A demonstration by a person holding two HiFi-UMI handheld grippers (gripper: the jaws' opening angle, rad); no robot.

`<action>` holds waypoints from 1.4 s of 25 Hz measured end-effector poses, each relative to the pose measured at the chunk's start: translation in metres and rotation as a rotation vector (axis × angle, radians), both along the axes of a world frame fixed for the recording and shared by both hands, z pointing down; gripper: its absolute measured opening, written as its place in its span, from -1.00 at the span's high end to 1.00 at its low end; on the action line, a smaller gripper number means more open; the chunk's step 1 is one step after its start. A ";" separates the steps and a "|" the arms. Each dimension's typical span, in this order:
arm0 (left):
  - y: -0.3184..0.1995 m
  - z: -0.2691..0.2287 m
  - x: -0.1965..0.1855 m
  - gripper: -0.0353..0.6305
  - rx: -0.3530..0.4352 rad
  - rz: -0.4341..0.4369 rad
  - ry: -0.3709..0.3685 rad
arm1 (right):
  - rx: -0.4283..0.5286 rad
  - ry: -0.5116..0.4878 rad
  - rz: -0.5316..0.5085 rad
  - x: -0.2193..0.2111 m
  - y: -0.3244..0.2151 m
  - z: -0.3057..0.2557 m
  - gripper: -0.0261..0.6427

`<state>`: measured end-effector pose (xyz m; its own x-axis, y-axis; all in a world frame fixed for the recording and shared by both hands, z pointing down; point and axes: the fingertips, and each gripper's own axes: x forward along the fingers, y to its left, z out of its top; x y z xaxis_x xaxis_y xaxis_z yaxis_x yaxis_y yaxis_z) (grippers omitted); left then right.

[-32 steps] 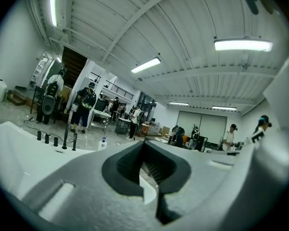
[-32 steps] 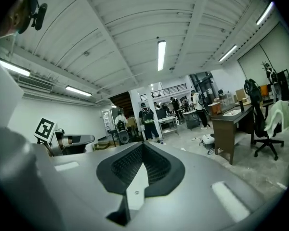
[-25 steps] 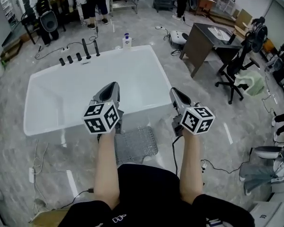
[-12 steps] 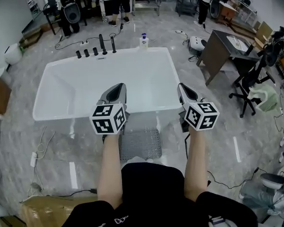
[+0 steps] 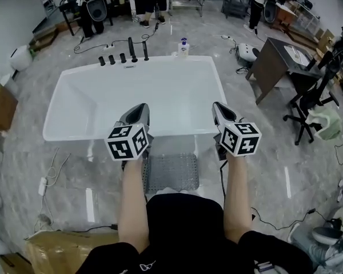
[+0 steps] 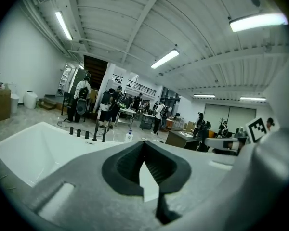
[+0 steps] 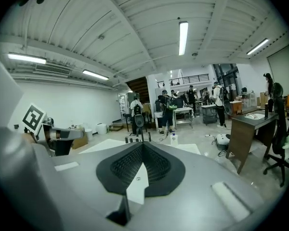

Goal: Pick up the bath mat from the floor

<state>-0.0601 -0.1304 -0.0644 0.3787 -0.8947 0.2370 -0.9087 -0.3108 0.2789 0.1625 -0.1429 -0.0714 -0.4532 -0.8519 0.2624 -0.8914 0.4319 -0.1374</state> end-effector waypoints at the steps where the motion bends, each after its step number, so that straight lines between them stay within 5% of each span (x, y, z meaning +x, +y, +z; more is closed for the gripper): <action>1: -0.002 0.006 0.001 0.89 -0.016 0.010 0.007 | -0.007 0.006 -0.005 -0.002 -0.001 0.004 0.91; 12: -0.025 0.041 -0.019 0.89 -0.102 0.011 0.056 | -0.076 0.041 -0.044 -0.032 -0.024 0.029 0.91; 23: -0.021 0.105 -0.069 0.89 -0.311 -0.080 0.104 | -0.241 0.047 -0.080 -0.071 -0.017 0.093 0.91; 35: 0.012 0.211 0.010 0.89 -0.561 0.115 0.105 | -0.465 0.030 0.049 -0.024 0.031 0.187 0.91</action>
